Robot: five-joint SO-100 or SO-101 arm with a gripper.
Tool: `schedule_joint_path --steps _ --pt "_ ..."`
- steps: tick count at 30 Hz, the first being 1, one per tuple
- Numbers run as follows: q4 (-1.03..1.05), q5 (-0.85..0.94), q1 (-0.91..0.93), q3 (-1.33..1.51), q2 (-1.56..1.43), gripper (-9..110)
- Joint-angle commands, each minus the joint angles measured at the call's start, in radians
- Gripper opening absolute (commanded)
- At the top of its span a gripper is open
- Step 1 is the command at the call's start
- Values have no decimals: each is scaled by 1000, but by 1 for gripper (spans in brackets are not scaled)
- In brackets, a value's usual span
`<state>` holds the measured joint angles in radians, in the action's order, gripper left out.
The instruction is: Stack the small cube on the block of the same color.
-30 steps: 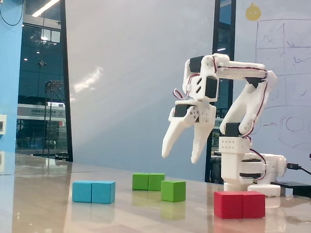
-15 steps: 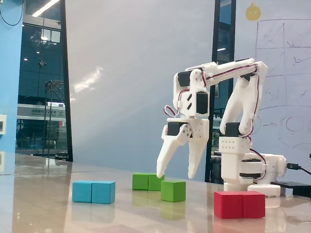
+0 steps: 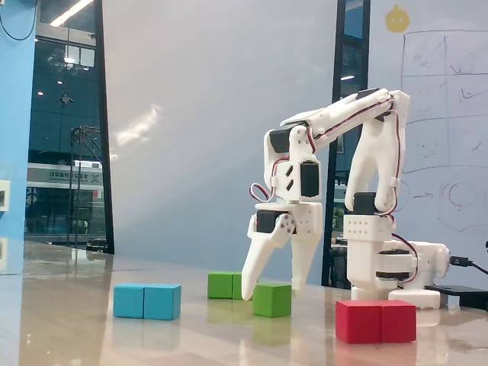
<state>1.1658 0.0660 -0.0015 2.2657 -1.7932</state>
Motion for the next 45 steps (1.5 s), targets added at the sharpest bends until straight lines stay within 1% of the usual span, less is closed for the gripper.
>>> schedule_joint_path --steps 1,8,19,30,37,45 --pt "-20 8 14 -92 -3 35" --pt "-20 9 14 -92 -2 34" --pt "-20 8 14 -91 -2 18" --pt "-20 6 14 -91 -3 12" --pt "-20 8 14 -91 -3 5" --pt "-21 8 15 -109 -20 4"
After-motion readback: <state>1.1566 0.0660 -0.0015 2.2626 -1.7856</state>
